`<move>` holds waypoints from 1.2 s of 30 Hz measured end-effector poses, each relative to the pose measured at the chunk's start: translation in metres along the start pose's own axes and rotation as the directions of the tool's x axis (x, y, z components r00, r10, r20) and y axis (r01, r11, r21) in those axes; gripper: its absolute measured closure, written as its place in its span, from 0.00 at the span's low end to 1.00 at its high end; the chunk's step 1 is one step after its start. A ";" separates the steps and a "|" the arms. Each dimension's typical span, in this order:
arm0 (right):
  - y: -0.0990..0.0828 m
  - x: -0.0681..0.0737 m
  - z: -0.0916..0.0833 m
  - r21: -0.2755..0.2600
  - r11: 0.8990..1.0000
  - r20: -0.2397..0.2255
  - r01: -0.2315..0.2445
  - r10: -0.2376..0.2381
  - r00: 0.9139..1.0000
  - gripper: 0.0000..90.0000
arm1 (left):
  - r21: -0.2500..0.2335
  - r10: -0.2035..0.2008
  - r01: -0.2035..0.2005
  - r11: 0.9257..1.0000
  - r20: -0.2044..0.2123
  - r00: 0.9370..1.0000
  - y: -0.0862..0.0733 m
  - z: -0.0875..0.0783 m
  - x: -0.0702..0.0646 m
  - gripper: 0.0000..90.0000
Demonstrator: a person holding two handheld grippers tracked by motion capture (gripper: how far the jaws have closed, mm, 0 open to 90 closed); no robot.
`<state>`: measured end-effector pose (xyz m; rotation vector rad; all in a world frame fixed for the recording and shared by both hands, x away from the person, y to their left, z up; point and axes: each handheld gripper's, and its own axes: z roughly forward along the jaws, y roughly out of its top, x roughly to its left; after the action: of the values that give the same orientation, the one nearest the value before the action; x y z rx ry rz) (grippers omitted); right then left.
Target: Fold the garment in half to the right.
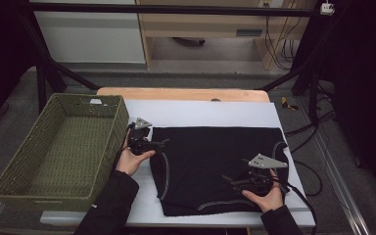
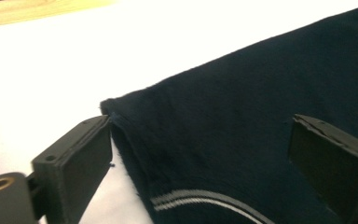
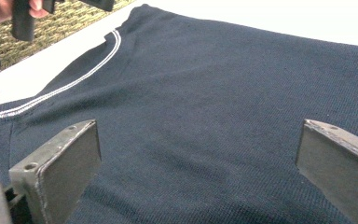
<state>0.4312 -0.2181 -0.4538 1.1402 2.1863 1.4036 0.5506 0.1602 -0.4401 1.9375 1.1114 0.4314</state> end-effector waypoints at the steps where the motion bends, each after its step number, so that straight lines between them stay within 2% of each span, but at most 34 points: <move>1: 0.000 0.000 0.000 0.001 1.000 -0.001 -0.001 0.001 1.000 0.01 | -0.005 0.002 -0.002 1.000 -0.013 1.000 0.000 0.002 0.002 0.08; 8: 0.000 0.003 0.001 0.003 1.000 -0.010 -0.004 0.004 1.000 0.01 | 0.015 0.003 -0.002 1.000 -0.061 0.998 -0.003 0.013 0.015 0.17; 11: -0.001 0.005 0.002 0.007 1.000 -0.012 0.003 -0.003 1.000 0.01 | 0.019 -0.005 0.006 1.000 -0.067 0.998 -0.004 0.018 0.020 0.29; 12: -0.001 0.005 0.002 0.007 1.000 -0.013 0.004 -0.004 1.000 0.01 | 0.021 0.006 -0.004 1.000 -0.077 0.997 -0.003 0.021 0.021 0.29; 16: -0.002 0.009 0.003 0.008 1.000 -0.025 0.004 -0.004 1.000 0.01 | 0.068 0.026 -0.018 0.998 -0.115 0.993 -0.004 0.030 0.024 0.35; 19: -0.002 0.009 0.003 0.010 1.000 -0.030 -0.001 0.001 1.000 0.01 | 0.075 0.001 0.006 0.997 -0.089 0.996 -0.007 0.037 0.026 0.40; 23: -0.001 0.011 0.004 0.016 1.000 -0.031 0.005 -0.004 1.000 0.01 | 0.105 -0.019 0.027 0.994 -0.078 0.997 -0.011 0.045 0.028 0.48; 31: 0.004 0.025 0.008 0.028 0.999 -0.048 0.020 -0.018 0.999 0.01 | 0.097 -0.034 0.044 0.994 -0.099 0.995 -0.010 0.046 0.031 0.64; 36: 0.007 0.034 0.012 0.033 0.999 -0.046 0.034 -0.033 0.998 0.01 | 0.101 -0.035 0.042 0.994 -0.073 0.997 -0.010 0.047 0.027 0.81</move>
<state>0.4202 -0.1835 -0.4479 1.0882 2.2580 1.3969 0.5896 0.1615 -0.4780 1.9998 1.2362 0.4320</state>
